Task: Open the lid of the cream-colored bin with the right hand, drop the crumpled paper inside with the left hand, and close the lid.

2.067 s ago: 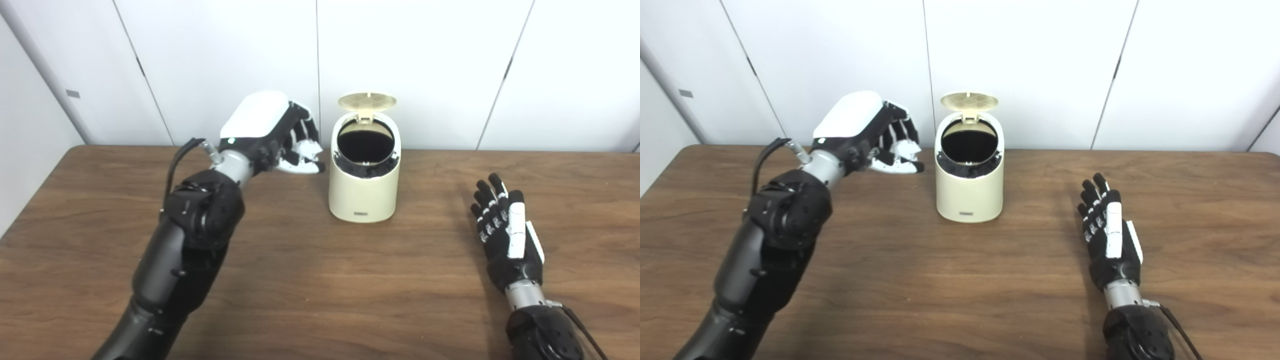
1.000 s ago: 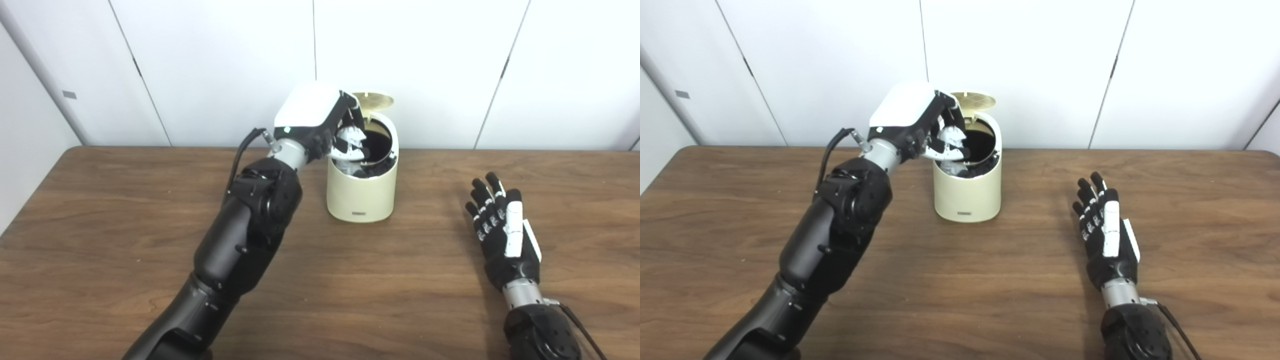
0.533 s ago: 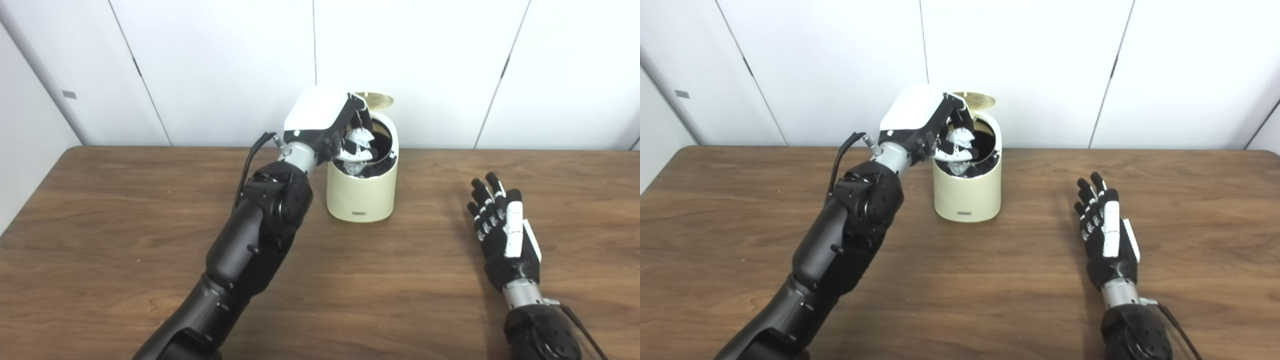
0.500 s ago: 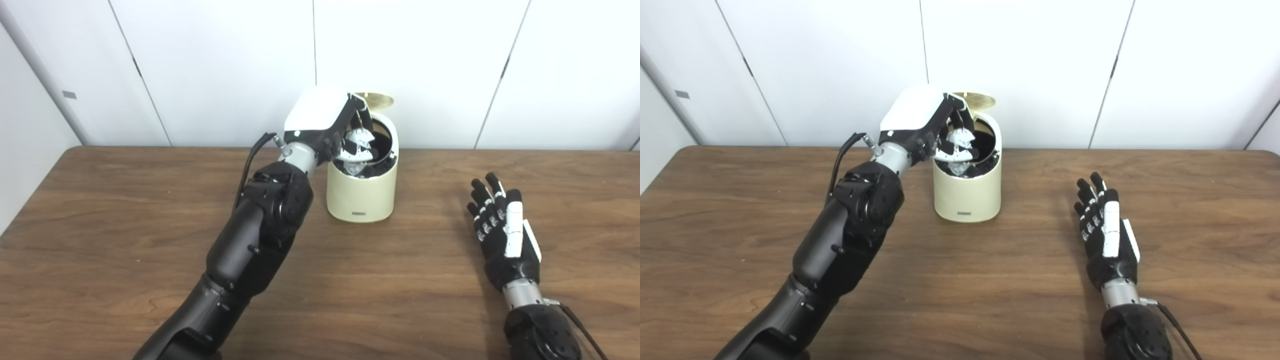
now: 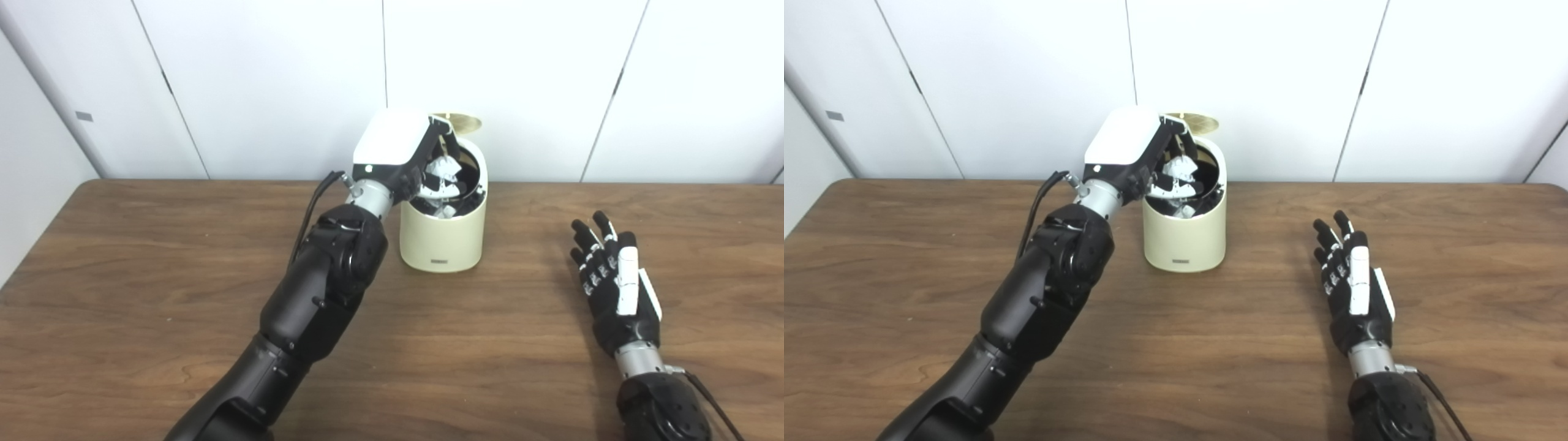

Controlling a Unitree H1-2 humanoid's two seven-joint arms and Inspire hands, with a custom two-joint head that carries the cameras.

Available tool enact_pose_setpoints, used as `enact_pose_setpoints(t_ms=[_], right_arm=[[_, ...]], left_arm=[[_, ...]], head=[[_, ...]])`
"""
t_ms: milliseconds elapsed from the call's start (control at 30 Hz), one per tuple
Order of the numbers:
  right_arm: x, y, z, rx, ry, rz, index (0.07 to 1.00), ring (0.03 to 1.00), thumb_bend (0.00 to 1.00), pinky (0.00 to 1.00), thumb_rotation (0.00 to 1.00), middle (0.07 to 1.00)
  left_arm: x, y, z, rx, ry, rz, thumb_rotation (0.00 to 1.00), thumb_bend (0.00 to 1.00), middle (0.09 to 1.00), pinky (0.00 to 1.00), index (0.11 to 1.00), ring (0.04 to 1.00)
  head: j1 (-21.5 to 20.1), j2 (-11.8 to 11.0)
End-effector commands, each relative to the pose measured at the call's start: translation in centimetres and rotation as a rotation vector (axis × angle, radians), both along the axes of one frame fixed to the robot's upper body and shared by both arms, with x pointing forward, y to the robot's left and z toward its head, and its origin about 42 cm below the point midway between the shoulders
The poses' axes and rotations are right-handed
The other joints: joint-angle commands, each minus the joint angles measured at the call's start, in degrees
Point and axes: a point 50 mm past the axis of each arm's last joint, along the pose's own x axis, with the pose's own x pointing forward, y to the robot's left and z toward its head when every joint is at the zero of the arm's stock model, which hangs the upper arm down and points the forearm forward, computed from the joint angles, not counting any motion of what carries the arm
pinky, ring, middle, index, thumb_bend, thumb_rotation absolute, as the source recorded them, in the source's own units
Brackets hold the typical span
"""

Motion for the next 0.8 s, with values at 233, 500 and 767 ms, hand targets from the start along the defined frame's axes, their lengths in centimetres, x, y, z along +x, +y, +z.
enact_pose_setpoints(t_ms=[233, 500, 767], right_arm=[[-0.3, 0.5, -0.3, 0.024, -0.004, 0.018, 0.965, 0.955, 0.59, 0.96, 0.94, 0.889], [-0.4, 0.8, -0.2, 0.007, -0.008, 0.024, 0.957, 0.93, 0.58, 0.94, 0.95, 0.86], [-0.4, 0.7, -0.1, 0.006, -0.01, 0.033, 0.961, 0.933, 0.58, 0.97, 0.96, 0.863]], left_arm=[[0.9, -1.3, 1.5, -0.047, -0.206, -0.078, 0.0, 0.47, 0.505, 0.33, 0.538, 0.436], [1.0, -1.5, 0.9, 0.013, -0.213, -0.068, 0.0, 0.47, 0.58, 0.33, 0.466, 0.481], [0.6, -1.8, 1.3, 0.226, -0.152, 0.022, 0.0, 0.47, 0.621, 0.44, 0.475, 0.618]], head=[[0.1, 0.1], [0.1, 0.1], [0.1, 0.1]])
